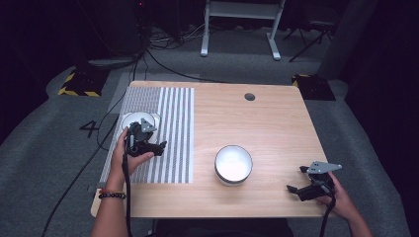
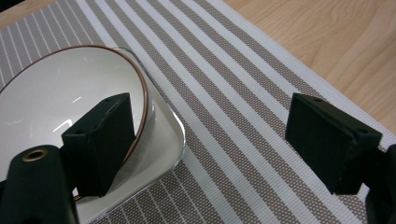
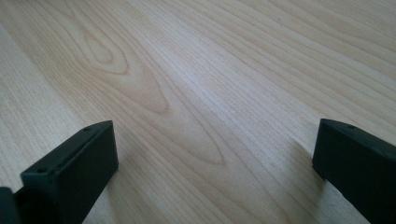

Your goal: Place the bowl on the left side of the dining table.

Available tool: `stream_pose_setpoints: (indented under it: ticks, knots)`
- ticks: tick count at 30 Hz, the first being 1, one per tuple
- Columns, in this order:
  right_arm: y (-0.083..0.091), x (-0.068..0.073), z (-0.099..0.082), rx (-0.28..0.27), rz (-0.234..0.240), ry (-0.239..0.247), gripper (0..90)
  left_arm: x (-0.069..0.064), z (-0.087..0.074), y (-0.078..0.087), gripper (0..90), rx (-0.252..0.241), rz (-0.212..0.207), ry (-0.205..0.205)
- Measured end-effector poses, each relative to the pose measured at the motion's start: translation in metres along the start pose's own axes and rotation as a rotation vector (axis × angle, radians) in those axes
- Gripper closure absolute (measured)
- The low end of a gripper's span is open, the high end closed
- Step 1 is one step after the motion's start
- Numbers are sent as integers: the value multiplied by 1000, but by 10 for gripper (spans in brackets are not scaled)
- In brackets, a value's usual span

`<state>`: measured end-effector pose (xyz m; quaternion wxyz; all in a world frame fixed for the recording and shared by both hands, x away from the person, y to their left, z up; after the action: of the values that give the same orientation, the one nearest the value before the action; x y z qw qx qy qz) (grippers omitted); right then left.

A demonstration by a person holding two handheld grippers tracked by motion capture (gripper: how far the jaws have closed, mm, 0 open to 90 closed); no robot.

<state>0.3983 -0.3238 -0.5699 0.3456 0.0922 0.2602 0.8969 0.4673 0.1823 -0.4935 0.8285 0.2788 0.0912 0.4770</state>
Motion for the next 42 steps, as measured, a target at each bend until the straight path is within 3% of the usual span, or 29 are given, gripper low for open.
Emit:
stream_pose_setpoints:
  ticks: [9,14,18,24,31,33,34,35,37,41,42]
  knots:
    - [0,0,0,-2,-3,-2,2,-14,-1,2,158,-2,4,-61]
    - [0,0,0,-1,-2,-1,2,-22,-1,5,158,-2,-16,-70]
    - [0,0,0,-1,-2,-1,2,-26,-3,6,158,6,-16,-108]
    - [0,0,0,-2,-2,-2,2,-34,-6,7,158,10,-28,-118]
    - [0,0,0,-1,-3,-1,2,-42,-8,9,158,10,-28,-159]
    - [0,0,0,-1,-2,-2,2,-47,-11,9,158,18,-42,-157]
    - [0,0,0,-2,-2,-2,2,-48,-11,9,158,16,-30,-162]
    - [0,0,0,-1,-2,-2,2,-50,-12,8,158,22,-48,-169]
    - [0,0,0,-1,-2,-2,2,-55,-17,9,158,46,-46,-183]
    - [0,0,0,-2,-2,-2,2,-61,-18,8,158,45,-55,-193]
    - [0,0,0,-1,-2,-1,2,-60,-19,9,158,50,-43,-212]
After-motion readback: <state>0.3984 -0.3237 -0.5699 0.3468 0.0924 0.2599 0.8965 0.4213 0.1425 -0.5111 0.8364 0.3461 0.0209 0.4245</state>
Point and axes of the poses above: each handheld gripper's, and its own axes: y roughly backward along the jaws, z roughly out of its top, x roughly to its left, the point moved 9 cm from there along -y, roughly forward along the jaws, and after that the axes turned 13 degrees about -x, right-handed, at the moved point
